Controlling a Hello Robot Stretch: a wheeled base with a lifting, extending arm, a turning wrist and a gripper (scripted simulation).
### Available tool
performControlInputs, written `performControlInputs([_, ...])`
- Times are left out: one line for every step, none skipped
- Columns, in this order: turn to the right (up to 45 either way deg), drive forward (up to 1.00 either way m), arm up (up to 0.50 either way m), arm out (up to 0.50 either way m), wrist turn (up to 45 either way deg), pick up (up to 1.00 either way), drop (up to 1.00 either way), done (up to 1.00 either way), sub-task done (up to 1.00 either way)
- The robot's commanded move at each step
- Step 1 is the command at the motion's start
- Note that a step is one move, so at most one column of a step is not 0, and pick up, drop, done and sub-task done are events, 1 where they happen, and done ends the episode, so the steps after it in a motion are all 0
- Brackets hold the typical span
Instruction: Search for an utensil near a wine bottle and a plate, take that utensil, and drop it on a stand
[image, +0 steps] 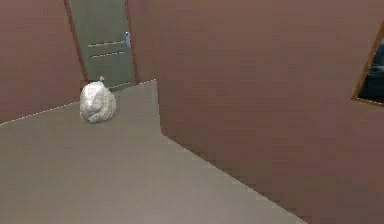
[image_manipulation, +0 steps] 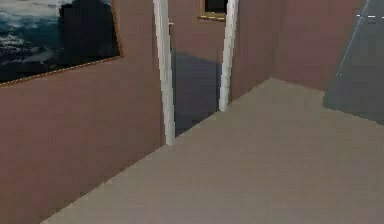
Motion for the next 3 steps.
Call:
performControlInputs([-39.0, 0.00, 0.00, 0.00, 0.0, 0.00, 0.00, 0.00, 0.00])
performControlInputs([0.0, 0.15, 0.00, 0.00, 0.0, 0.00, 0.00, 0.00, 0.00])
performControlInputs([-45.0, 0.00, 0.00, 0.00, 0.0, 0.00, 0.00, 0.00, 0.00])
